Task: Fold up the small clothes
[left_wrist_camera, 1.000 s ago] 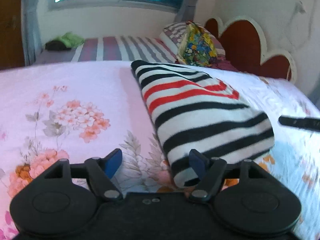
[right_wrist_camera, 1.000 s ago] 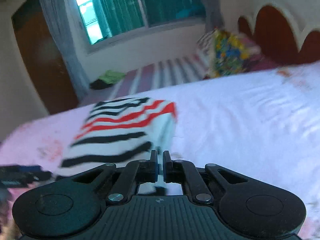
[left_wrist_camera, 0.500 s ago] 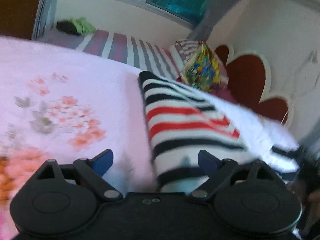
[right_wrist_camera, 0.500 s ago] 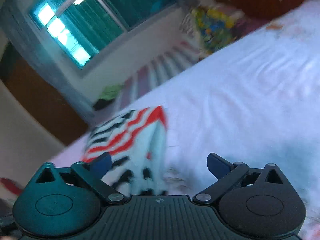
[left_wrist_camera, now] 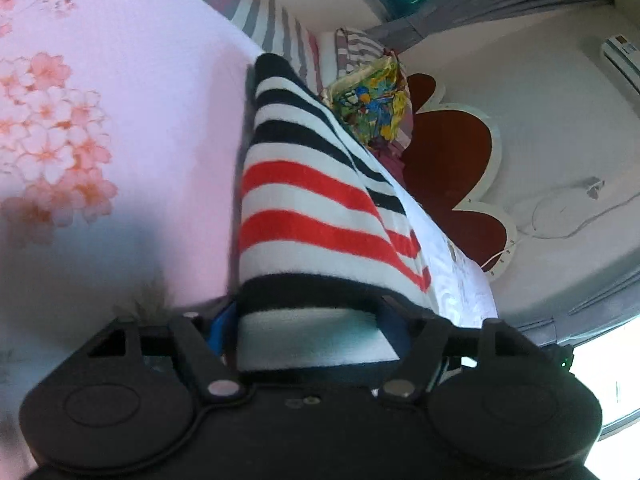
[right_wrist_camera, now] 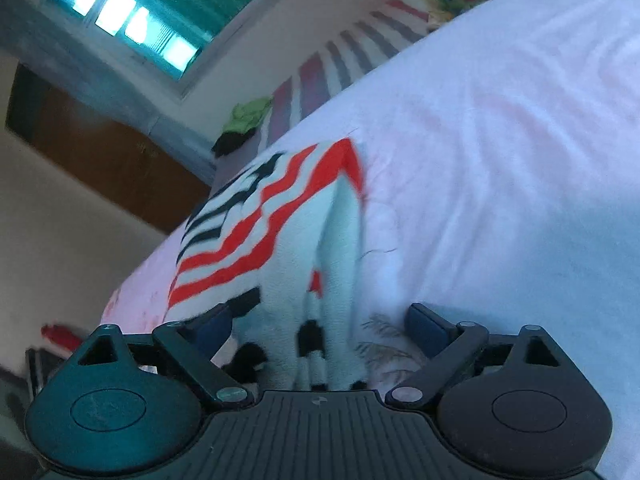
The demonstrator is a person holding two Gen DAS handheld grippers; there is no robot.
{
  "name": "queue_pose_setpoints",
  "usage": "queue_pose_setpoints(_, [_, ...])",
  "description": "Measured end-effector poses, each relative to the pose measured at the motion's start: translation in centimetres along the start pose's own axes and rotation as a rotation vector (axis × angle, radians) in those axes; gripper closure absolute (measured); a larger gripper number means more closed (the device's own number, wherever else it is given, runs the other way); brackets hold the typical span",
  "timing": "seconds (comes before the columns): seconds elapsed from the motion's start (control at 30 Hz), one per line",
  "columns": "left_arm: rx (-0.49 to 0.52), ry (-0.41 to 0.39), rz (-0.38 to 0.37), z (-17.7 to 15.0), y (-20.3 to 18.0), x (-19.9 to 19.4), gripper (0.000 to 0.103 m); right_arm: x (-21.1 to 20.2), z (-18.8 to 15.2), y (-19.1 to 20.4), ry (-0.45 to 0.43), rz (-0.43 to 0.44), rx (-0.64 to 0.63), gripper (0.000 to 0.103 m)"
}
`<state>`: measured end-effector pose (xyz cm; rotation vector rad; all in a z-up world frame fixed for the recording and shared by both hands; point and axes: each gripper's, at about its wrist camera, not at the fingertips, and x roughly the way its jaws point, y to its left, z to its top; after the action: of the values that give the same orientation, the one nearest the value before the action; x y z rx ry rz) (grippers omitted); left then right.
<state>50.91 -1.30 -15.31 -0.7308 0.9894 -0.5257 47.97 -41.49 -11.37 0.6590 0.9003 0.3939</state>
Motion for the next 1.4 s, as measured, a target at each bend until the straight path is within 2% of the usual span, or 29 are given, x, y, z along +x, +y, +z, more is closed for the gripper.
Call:
queue_pose_setpoints(0.07, [0.027, 0.005, -0.002, 0.2, -0.3, 0.5, 0.029, 0.9, 0.1, 1.0, 0.022, -0.001, -0.062, 0.011])
queue_pose_setpoints(0.1, [0.031, 0.007, -0.007, 0.4, -0.3, 0.7, 0.028, 1.4, 0.2, 1.1, 0.032, 0.016, -0.067, 0.021])
queue_pose_setpoints(0.17, [0.028, 0.012, -0.012, 0.6, -0.2, 0.8, 0.029, 2.0, 0.4, 1.0, 0.050, 0.039, -0.075, 0.026])
queue_pose_setpoints(0.2, [0.031, 0.013, -0.008, 0.7, -0.2, 0.7, 0.031, 1.9, 0.4, 0.9, 0.051, 0.036, -0.082, 0.033])
queue_pose_setpoints(0.23, [0.044, 0.016, 0.003, 0.7, -0.3, 0.6, 0.034, 1.7, 0.5, 0.6, 0.051, 0.036, -0.075, 0.036])
queue_pose_setpoints(0.37, [0.071, 0.016, 0.052, 0.7, -1.1, 0.6, 0.031, 1.9, 0.3, -0.8, 0.035, 0.059, -0.023, 0.035])
queue_pose_setpoints(0.47, [0.086, 0.019, 0.065, 1.3, -2.0, 1.7, 0.025, 2.5, 0.3, 0.6, 0.033, 0.032, -0.073, 0.033])
queue_pose_setpoints(0.53, [0.149, 0.017, 0.116, 1.3, -2.9, 2.1, 0.031, 2.6, -0.2, 1.8, 0.017, -0.027, -0.125, 0.035])
queue_pose_setpoints(0.6, [0.266, 0.015, 0.202, 0.9, -4.8, 2.8, 0.035, 2.6, -1.2, 3.8, 0.003, -0.121, -0.234, 0.055])
queue_pose_setpoints(0.67, [0.347, 0.010, 0.251, 0.6, -6.4, 2.9, 0.042, 2.6, -2.0, 5.1, -0.022, -0.147, -0.281, 0.066])
queue_pose_setpoints(0.73, [0.424, -0.008, 0.282, 0.3, -8.0, 2.4, 0.055, 2.5, -2.8, 6.1, -0.045, -0.183, -0.304, 0.068])
queue_pose_setpoints(0.83, [0.472, -0.031, 0.272, 0.0, -9.0, 1.3, 0.059, 2.3, -3.6, 7.3, -0.074, -0.184, -0.336, 0.069])
queue_pose_setpoints(0.9, [0.490, -0.056, 0.236, -0.1, -9.2, 0.1, 0.060, 1.7, -3.9, 8.3, -0.090, -0.182, -0.364, 0.069])
queue_pose_setpoints(1.1, [0.533, -0.087, 0.241, -0.3, -9.5, -2.7, 0.060, 1.6, -5.8, 11.7, -0.126, -0.186, -0.430, 0.069])
queue_pose_setpoints(1.23, [0.551, -0.116, 0.259, -0.3, -8.9, -5.4, 0.060, 2.2, -7.0, 15.7, -0.133, -0.178, -0.483, 0.069])
queue_pose_setpoints(1.4, [0.565, -0.153, 0.303, 0.2, -7.1, -10.6, 0.060, 3.6, -9.8, 22.0, -0.131, -0.158, -0.558, 0.069])
